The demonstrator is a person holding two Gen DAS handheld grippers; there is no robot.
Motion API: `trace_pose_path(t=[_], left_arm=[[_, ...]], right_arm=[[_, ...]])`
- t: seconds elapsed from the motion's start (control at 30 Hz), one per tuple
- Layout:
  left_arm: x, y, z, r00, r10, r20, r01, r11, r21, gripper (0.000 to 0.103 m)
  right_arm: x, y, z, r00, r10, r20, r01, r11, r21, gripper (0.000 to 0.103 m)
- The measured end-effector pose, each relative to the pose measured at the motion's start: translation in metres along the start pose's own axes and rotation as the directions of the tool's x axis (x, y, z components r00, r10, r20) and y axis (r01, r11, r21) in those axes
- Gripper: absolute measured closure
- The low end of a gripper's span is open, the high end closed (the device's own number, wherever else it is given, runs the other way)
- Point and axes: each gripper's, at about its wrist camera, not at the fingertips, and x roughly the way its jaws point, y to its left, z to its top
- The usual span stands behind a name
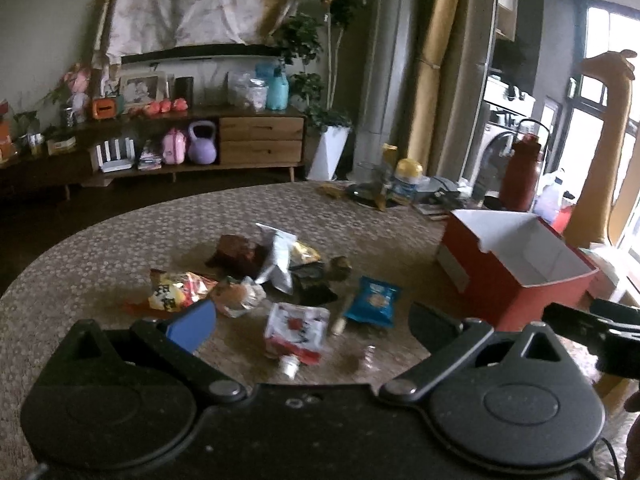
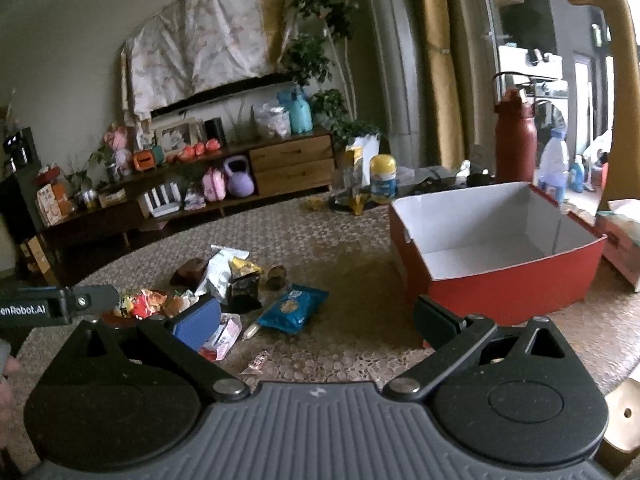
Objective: Organize snacks
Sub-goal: 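Grasp the small wrapped candy with the right tool while the left tool grasps the white-red noodle packet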
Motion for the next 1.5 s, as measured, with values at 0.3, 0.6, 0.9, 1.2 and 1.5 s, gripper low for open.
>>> trace_pose_path(t=[0.3,0.6,0.9,1.2,1.5], left_arm=[[0.044,0.029,-0.001,1.000,0.020,-0.023,-0.020,1.000,-0.015,0.000],[0.091,0.033,-0.012,0.997,0.007,-0.079,-0.006,1.000,0.001,0.001],[0.147,0.023,-0.024,0.986,-0.022,-0.167,0.035,0.996,0.080,0.009],[0.178,0.017,-0.028,0.971,-0.047,-0.234,0.077,0.990,0.120,0.017],[0.196,0.017,-0.034,0.959,-0.038,-0.280,0.077,0.989,0.128,0.032]], right_arm=[[0.055,-0.004,0.012,0.998,0.009,-0.057,-0.011,0.999,-0.032,0.000],[0.111,0.002,0.000,0.984,0.037,-0.174,-0.044,0.998,-0.036,0.000],[0.150,0.035,-0.034,0.953,0.079,-0.294,-0.122,0.983,-0.133,0.009],[0.184,0.051,-0.044,0.936,0.079,-0.343,-0.146,0.974,-0.174,0.040],[0.200,0.057,-0.048,0.920,0.086,-0.383,-0.153,0.977,-0.146,0.062]])
